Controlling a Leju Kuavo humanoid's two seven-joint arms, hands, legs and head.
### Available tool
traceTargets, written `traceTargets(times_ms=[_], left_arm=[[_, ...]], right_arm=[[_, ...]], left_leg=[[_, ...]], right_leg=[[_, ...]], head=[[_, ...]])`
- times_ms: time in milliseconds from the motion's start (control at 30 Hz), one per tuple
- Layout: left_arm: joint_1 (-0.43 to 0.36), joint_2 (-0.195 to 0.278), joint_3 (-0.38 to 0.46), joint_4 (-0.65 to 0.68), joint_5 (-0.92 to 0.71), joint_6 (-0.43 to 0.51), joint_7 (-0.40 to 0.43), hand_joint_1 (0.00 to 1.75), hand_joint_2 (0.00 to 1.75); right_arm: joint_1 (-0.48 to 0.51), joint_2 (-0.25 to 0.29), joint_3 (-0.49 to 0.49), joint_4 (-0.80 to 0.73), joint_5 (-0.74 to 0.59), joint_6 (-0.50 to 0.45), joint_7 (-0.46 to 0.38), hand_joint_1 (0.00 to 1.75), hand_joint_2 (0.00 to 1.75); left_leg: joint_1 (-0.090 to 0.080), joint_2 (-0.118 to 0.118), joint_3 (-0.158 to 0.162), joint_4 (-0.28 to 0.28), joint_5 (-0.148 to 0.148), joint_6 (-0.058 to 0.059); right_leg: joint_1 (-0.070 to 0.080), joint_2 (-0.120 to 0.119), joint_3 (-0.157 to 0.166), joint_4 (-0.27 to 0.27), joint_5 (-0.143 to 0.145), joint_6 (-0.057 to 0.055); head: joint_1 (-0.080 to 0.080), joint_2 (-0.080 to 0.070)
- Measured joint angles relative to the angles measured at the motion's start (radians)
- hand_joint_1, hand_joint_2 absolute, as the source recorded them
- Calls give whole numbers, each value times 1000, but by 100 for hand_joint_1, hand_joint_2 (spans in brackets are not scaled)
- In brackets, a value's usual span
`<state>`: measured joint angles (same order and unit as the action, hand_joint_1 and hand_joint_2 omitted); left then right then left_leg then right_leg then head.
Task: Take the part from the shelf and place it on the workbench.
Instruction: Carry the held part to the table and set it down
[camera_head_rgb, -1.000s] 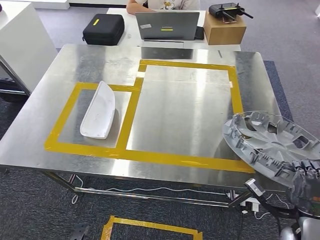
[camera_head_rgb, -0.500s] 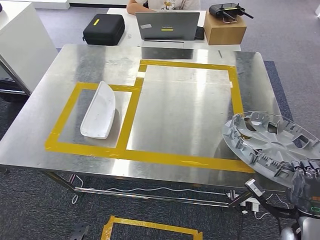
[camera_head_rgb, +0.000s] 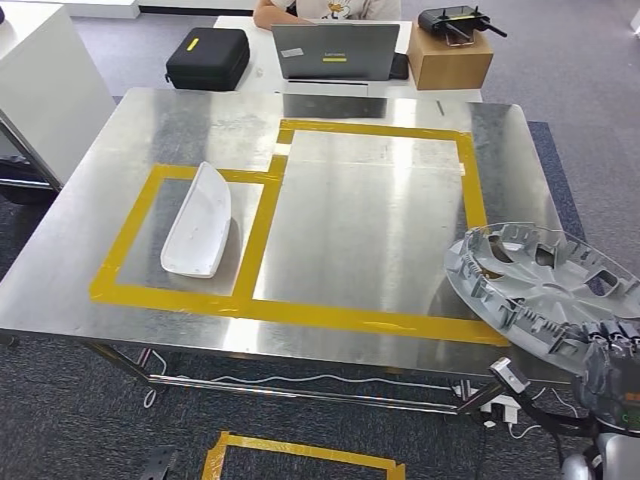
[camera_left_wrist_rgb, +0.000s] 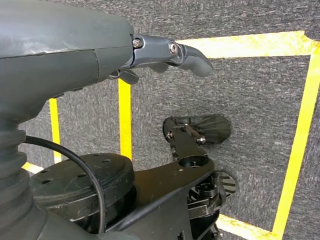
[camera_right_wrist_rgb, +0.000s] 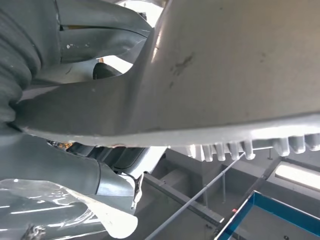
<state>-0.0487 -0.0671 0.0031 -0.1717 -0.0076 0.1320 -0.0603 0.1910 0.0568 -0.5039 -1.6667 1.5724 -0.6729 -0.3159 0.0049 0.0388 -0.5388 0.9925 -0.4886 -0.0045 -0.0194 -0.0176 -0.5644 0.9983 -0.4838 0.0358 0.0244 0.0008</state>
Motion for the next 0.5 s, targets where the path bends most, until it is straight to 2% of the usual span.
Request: traceTargets(times_ms=[500], left_arm=[[0, 0, 0, 0, 0, 0, 0, 0, 175]], right_arm=[[0, 0, 0, 0, 0, 0, 0, 175, 175]], left_leg=[[0, 0, 0, 0, 0, 0]], right_leg=[[0, 0, 0, 0, 0, 0]], head=[[0, 0]])
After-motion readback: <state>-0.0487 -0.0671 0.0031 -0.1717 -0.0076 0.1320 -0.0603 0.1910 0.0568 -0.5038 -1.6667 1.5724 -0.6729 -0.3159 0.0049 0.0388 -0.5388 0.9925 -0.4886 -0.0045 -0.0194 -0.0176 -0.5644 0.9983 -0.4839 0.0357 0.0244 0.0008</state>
